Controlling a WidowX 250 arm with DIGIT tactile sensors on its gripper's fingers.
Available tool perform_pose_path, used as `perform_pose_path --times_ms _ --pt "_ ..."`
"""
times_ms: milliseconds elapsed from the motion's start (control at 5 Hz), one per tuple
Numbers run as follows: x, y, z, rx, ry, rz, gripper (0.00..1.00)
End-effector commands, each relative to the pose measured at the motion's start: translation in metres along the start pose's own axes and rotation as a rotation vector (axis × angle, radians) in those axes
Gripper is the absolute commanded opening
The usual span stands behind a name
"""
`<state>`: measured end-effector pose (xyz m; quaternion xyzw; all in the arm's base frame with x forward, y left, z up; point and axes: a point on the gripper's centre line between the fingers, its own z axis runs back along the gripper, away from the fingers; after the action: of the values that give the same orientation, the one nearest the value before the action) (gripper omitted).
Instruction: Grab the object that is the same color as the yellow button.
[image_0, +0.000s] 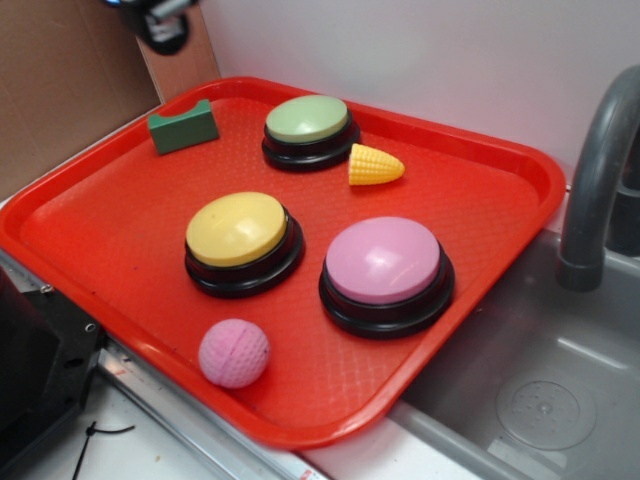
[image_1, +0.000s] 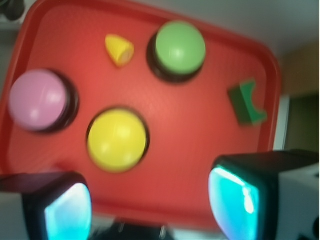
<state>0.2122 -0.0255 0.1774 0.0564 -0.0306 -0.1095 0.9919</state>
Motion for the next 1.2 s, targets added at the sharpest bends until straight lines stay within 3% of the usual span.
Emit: perform_pose_path --times_ms 0,400,600,1000 --pt "0.068 -0.010 -0.037 0.026 -0.247 -0.217 1.00" --pt "0.091 -0.032 -0.077 0.016 -0.282 -0.411 1.00" --pt "0.098 -0.034 -0.095 -0.032 -0.268 -0.451 1.00" --pt "0.107 -0.036 -0.116 -0.038 -0.218 -0.460 1.00"
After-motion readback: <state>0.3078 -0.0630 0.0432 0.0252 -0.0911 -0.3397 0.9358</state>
